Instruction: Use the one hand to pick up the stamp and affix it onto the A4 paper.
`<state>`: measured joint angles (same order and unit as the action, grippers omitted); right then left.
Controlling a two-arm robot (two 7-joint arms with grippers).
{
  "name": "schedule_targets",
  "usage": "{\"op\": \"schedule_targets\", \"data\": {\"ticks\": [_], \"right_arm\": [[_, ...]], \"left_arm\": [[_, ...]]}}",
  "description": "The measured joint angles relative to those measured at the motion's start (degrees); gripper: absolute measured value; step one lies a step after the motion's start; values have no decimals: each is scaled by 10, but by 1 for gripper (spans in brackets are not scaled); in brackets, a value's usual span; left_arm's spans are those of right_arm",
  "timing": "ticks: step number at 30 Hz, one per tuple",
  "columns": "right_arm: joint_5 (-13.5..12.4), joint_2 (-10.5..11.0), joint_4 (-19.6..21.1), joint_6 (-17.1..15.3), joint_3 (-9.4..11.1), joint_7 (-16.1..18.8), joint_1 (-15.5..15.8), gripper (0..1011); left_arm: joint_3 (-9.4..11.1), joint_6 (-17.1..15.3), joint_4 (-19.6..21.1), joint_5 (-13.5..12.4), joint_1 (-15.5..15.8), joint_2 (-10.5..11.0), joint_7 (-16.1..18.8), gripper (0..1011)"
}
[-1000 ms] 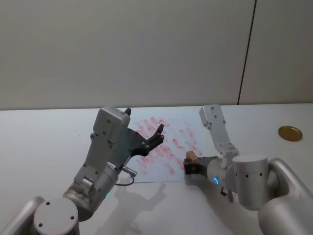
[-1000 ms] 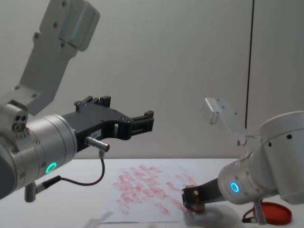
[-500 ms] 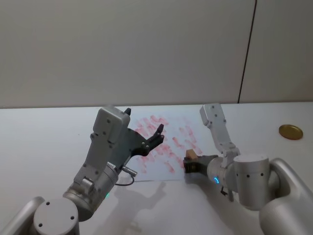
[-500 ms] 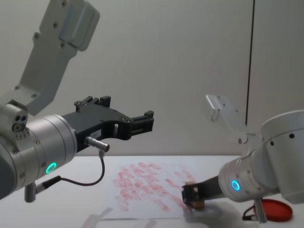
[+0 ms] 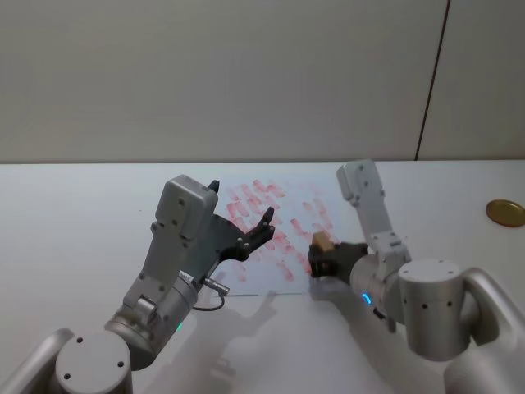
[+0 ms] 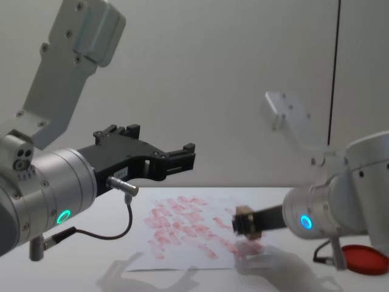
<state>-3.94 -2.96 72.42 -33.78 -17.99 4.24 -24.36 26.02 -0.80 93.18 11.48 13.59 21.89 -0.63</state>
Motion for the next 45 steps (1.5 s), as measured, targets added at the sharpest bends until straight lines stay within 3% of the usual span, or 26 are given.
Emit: {"op": "schedule_targets", "data": {"ticks": [13, 23, 33, 45], "right_arm": [[34, 17, 109, 51, -4, -20, 37, 233], [40, 33, 183, 62, 8, -61, 65, 233], [11, 53, 234, 30, 35, -112, 98, 233], [-32, 67, 241, -7, 62, -143, 125, 233]], "left_arm": [[0, 0, 0, 0, 0, 0, 0, 993], [0, 0, 0, 0, 0, 0, 0, 993], [0, 0, 0, 0, 0, 0, 0, 993], [0, 0, 0, 0, 0, 0, 0, 993]]}}
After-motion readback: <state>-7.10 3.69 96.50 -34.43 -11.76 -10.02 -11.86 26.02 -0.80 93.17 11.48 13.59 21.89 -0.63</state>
